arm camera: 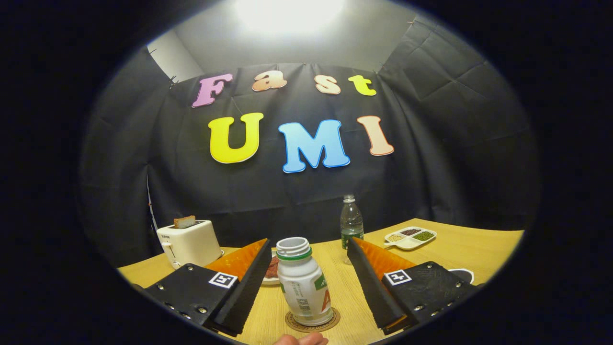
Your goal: Take the bottle from table, then pour the juice into the cup, finally place the bottle on the coaster
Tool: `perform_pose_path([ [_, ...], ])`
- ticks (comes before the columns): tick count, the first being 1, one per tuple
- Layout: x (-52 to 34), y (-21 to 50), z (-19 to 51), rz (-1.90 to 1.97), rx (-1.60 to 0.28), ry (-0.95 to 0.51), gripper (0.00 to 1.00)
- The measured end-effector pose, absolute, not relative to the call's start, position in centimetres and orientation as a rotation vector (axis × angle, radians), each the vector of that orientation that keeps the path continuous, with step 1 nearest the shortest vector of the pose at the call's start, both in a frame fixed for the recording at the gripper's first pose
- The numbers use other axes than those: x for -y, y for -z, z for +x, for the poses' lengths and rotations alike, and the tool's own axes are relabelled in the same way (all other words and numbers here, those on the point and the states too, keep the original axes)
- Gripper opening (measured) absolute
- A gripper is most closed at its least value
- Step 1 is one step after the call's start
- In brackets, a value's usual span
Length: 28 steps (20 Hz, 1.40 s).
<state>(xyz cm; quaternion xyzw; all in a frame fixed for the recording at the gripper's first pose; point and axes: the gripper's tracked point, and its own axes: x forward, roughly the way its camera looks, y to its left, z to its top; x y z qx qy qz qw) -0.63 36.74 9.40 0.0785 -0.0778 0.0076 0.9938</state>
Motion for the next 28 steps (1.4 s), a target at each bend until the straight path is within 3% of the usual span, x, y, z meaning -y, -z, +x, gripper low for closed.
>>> perform_pose_path([
  [16,-35.9,-17.0,-5.1,0.129,0.282,-0.056,0.96],
  [22,-30.4,-18.0,-5.4,0.101,0.305,-0.023,0.96],
  [28,-19.3,-16.7,-5.0,0.008,0.294,0.137,0.96],
])
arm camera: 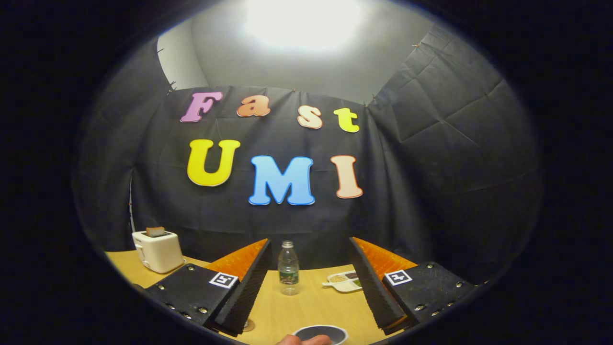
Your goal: Take the bottle from table, then pour the juice into the cup, finally place the bottle on the coaster
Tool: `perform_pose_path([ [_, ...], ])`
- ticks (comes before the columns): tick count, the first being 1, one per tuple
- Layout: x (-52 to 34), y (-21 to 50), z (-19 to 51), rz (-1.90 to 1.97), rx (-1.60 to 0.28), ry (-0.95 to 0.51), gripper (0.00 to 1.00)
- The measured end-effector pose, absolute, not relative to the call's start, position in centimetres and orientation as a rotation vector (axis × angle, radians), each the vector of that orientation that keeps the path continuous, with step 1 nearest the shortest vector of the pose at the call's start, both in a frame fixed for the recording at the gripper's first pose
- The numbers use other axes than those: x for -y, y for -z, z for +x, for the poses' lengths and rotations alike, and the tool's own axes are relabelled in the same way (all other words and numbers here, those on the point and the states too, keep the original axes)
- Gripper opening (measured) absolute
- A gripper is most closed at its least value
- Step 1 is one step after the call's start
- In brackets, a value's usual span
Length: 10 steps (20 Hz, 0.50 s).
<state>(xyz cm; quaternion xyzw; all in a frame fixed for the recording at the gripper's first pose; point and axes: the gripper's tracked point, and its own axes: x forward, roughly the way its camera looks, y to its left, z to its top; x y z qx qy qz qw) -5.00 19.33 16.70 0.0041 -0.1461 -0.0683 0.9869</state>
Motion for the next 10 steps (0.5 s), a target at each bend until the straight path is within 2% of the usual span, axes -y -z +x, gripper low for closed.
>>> perform_pose_path([
  [7,-9.2,-12.9,-4.7,-0.032,0.29,0.179,0.96],
  [10,-6.1,-9.0,-3.3,-0.083,0.247,0.135,0.96],
])
